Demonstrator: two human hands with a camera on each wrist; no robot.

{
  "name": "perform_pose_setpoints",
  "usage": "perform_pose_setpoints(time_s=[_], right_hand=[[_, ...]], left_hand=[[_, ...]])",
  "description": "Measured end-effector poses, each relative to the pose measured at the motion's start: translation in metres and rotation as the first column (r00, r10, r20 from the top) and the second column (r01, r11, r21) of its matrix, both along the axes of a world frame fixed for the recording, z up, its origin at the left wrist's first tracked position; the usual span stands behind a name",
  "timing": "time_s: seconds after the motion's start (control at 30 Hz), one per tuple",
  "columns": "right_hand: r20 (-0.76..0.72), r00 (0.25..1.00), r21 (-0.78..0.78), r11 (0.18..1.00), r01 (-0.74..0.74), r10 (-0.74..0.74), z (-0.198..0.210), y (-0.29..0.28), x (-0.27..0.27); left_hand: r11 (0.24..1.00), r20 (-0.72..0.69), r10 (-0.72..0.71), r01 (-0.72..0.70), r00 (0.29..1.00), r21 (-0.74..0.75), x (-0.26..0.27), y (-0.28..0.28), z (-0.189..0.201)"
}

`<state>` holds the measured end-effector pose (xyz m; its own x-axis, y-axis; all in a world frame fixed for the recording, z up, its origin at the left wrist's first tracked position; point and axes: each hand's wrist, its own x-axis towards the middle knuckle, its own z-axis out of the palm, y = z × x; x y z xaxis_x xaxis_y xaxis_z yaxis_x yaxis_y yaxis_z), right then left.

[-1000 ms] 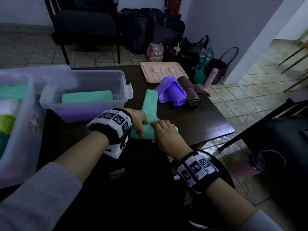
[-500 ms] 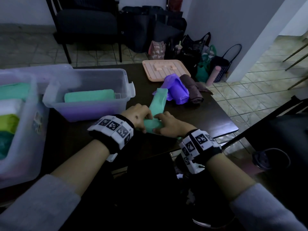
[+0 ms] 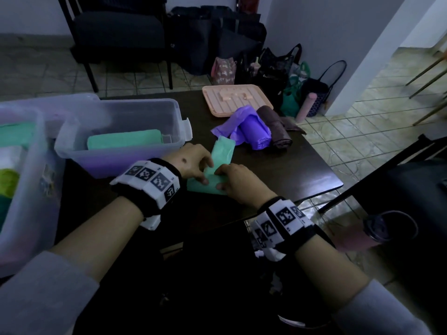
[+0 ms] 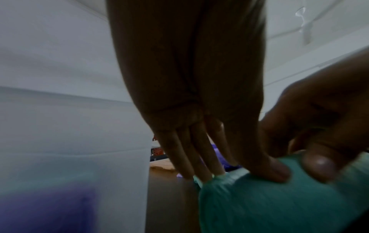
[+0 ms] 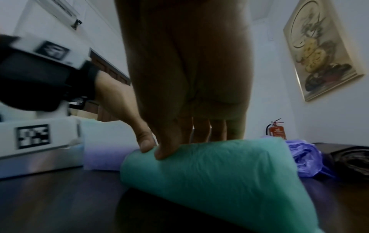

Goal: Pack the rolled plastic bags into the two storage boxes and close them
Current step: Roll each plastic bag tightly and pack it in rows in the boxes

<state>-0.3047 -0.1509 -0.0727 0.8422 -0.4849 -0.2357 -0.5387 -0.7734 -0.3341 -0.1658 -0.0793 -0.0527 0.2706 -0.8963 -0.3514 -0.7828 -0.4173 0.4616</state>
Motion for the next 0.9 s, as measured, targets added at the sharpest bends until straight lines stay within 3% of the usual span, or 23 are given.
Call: perform_pose_setpoints(time_s=[0.13,0.33,0.43,0.53,0.67,0.8,0.9], right_hand=[[-0.068,0.998,0.052,0.999,0.0,0.003,0.003,-0.014,0.011],[-0.056,0.995,0.194,0.977,0.088,-0.078,0.001,-0.025,0.015],[0.046,0.996,0.07,0.995,0.069,-0.073,0.002,-0.016,0.01],[0.084,0.996,-0.146,0.989,0.007,0.005,-0.001,0.005,0.003],[0.119,0.992,-0.125,0.992,-0.022,0.037,-0.01,0.03,-0.012],[0.046,0.993,-0.119,0.988,-0.102,0.108,-0.016,0.034,-0.019],[0.004,0.994,-0.067,0.992,-0.106,0.107,-0.015,0.029,-0.014]], left_hand=[[0.996,0.087,0.026,-0.018,0.996,-0.093,-0.004,0.004,-0.006],[0.999,0.217,-0.039,0.039,0.975,0.001,-0.014,0.004,-0.008],[1.0,0.241,-0.029,0.028,0.97,0.006,-0.015,0.003,-0.005],[0.996,0.212,-0.027,0.009,0.977,0.089,-0.013,0.0,-0.001],[0.979,0.085,-0.062,0.044,0.994,0.198,-0.007,0.001,0.001],[0.947,-0.002,-0.114,0.109,0.993,0.303,-0.004,0.006,-0.003],[0.97,-0.014,-0.058,0.059,0.998,0.235,-0.003,0.009,-0.004]])
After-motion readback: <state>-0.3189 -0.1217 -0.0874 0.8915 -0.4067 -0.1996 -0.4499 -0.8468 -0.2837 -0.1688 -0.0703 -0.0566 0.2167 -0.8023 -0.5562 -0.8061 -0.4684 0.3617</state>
